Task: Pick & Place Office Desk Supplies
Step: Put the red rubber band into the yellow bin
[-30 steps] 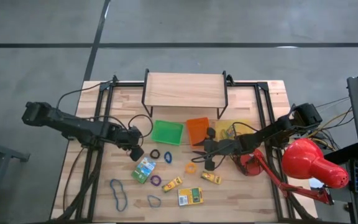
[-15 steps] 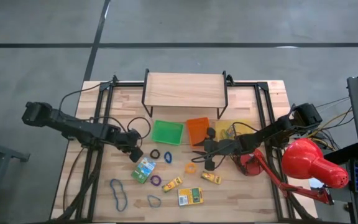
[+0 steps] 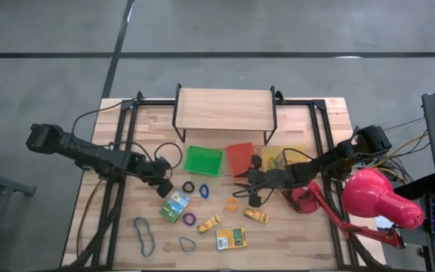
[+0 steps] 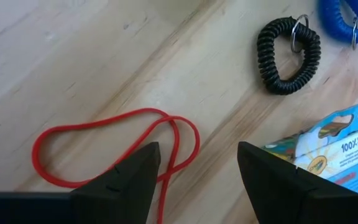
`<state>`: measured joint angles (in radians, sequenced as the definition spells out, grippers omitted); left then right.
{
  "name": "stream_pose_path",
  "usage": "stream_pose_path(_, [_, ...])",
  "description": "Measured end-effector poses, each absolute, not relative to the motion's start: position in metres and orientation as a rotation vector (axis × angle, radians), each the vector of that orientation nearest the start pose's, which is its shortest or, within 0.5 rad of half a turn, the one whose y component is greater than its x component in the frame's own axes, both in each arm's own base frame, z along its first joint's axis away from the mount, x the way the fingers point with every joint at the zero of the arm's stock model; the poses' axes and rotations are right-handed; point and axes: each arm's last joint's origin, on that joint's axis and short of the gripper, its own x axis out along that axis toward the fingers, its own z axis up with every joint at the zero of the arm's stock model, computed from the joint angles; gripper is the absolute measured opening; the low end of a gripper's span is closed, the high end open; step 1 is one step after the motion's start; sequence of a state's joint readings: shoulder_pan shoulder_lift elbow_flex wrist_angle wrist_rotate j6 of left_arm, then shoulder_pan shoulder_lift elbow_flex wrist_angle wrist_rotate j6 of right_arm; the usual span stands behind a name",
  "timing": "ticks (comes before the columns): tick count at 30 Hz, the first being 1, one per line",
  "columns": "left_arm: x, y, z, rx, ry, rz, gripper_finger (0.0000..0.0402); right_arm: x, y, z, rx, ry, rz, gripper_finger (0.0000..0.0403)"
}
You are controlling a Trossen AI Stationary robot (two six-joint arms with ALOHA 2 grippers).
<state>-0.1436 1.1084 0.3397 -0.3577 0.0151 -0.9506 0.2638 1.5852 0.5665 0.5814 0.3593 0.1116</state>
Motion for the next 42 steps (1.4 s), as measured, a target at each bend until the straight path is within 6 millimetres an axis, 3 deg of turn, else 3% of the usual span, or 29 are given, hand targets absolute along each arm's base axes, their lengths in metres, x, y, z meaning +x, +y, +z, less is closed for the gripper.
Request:
stream_pose_path(7, [0.1592, -0.0234, 0.1247, -0.684, 1.114, 0.350, 0.0220, 0.2820, 0.0656, 0.1502, -0.024, 0.410, -0.117, 0.0130])
stream_pose_path(20, [0.1572, -0.0235, 0.1233, -0.463, 1.145, 0.237, 0.0138, 0.2820, 0.0656, 0.1502, -0.024, 0.410, -0.117, 0.0115])
stream_pose_path(42, [0.1571, -0.0235, 0.1232, -0.439, 1.149, 0.221, 0.0099, 0.2820, 0.0656, 0.1502, -0.024, 0.410, -0.117, 0.0127])
